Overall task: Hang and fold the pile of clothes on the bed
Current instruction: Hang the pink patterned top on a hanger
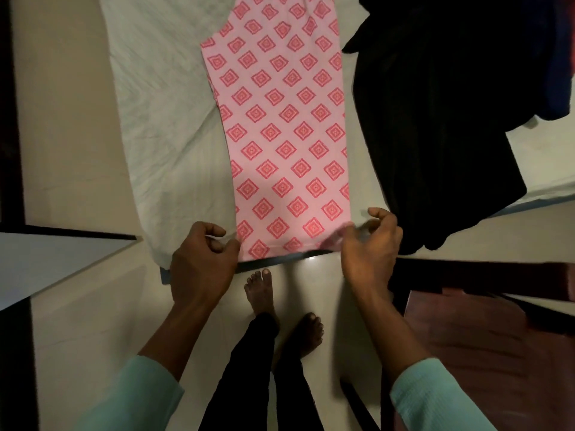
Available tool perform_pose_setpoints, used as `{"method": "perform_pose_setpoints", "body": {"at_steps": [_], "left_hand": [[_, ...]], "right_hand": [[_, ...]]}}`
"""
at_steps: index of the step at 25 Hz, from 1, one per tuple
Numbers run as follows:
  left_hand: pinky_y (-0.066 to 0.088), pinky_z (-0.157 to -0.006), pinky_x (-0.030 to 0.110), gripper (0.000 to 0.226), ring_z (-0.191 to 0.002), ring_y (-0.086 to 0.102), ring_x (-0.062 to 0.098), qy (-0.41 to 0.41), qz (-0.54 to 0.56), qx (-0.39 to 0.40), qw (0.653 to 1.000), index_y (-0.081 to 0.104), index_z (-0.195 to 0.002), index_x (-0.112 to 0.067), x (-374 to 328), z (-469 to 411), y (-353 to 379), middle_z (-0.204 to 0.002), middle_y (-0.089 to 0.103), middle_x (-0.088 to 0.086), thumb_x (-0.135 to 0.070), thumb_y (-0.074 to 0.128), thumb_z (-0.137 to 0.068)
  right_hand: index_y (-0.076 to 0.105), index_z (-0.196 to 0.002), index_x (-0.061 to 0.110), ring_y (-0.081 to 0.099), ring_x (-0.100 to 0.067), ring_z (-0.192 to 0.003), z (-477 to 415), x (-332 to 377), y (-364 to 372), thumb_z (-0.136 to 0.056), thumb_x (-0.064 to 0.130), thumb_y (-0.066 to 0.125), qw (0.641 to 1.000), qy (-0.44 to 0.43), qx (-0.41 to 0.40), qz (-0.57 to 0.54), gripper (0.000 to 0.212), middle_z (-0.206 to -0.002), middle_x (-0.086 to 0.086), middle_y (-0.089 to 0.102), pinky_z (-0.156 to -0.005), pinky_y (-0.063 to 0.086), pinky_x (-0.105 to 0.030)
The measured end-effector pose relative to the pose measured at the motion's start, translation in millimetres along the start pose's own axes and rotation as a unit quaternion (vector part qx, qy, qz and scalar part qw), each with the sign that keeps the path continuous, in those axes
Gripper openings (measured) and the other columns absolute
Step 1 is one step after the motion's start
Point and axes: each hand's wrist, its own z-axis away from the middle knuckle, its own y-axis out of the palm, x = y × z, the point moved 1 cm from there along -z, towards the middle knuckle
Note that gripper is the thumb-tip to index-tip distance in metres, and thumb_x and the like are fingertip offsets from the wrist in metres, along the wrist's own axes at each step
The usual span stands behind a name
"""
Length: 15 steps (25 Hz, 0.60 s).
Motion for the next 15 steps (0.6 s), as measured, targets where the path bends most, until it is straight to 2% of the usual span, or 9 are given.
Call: {"method": "perform_pose_setpoints", "body": {"at_steps": [1, 3, 5, 7, 9, 12, 15], "left_hand": [[0.043, -0.060, 0.019, 0.035, -0.080, 0.066, 0.012, 0.018, 0.012, -0.006, 1.000, 0.063, -0.111, -0.019, -2.3, -7.0, -1.6, -0.090, 0.067, -0.007, -0.041, 0.080, -0.089], [0.044, -0.066, 0.018, 0.035, -0.090, 0.066, 0.014, 0.045, 0.030, -0.009, 0.998, 0.063, -0.115, -0.019, -10.5, -23.4, -3.3, -0.108, 0.068, -0.004, -0.039, 0.079, -0.090], [0.046, -0.072, 0.019, 0.036, -0.098, 0.065, 0.013, 0.076, 0.043, -0.015, 0.996, 0.062, -0.119, -0.021, -25.1, -47.5, -4.0, -0.118, 0.066, -0.004, -0.037, 0.077, -0.091], [0.050, -0.077, 0.025, 0.039, -0.102, 0.062, 0.011, 0.099, 0.052, -0.033, 0.993, 0.061, -0.124, -0.020, -46.5, -83.3, -6.2, -0.123, 0.062, -0.005, -0.036, 0.076, -0.092], [0.055, -0.083, 0.035, 0.041, -0.102, 0.063, 0.013, 0.087, 0.066, -0.055, 0.992, 0.060, -0.127, -0.020, -72.5, -133.1, -8.2, -0.121, 0.063, -0.004, -0.038, 0.074, -0.093], [0.057, -0.094, 0.041, 0.045, -0.104, 0.065, 0.017, -0.014, 0.107, -0.027, 0.994, 0.060, -0.130, -0.021, -108.1, -211.0, -10.8, -0.113, 0.065, -0.006, -0.047, 0.072, -0.095], [0.062, -0.091, 0.046, 0.029, -0.096, 0.075, 0.021, -0.062, 0.156, 0.043, 0.985, 0.069, -0.109, -0.023, -123.7, -259.0, -2.4, -0.104, 0.075, -0.004, -0.044, 0.078, -0.091]], "right_hand": [[0.048, -0.136, 0.026, 0.047, -0.020, -0.130, -2.4, 11.8, 1.6, -0.093, 0.030, 0.073, 0.998, -0.047, 0.002, 0.029, 0.050, -0.139, 0.000, 0.047, -0.103, 0.050, -0.043], [0.045, -0.141, 0.027, 0.041, -0.020, -0.138, -11.1, 36.8, 8.3, -0.093, 0.034, 0.071, 0.988, -0.132, 0.009, 0.084, 0.056, -0.145, -0.001, 0.044, -0.113, 0.041, -0.049], [0.043, -0.143, 0.026, 0.039, -0.019, -0.140, -28.8, 66.5, 22.1, -0.093, 0.035, 0.070, 0.975, -0.200, 0.047, 0.086, 0.058, -0.147, 0.000, 0.043, -0.117, 0.034, -0.047], [0.041, -0.145, 0.027, 0.038, -0.018, -0.141, -53.7, 95.1, 44.3, -0.094, 0.038, 0.069, 0.966, -0.228, 0.091, 0.076, 0.059, -0.149, 0.002, 0.041, -0.118, 0.032, -0.045], [0.041, -0.146, 0.025, 0.039, -0.019, -0.139, -88.3, 121.6, 66.3, -0.096, 0.038, 0.066, 0.969, -0.218, 0.083, 0.081, 0.058, -0.148, 0.001, 0.041, -0.116, 0.038, -0.045], [0.043, -0.146, 0.019, 0.049, -0.021, -0.128, -147.8, 155.3, 93.9, -0.098, 0.038, 0.062, 0.987, -0.138, 0.050, 0.066, 0.054, -0.141, -0.002, 0.045, -0.105, 0.048, -0.044], [0.052, -0.120, 0.030, 0.068, -0.022, -0.102, -189.5, 165.3, 111.4, -0.090, 0.051, 0.063, 0.998, -0.020, 0.018, 0.048, 0.039, -0.117, 0.002, 0.063, -0.089, 0.060, -0.049]]}}
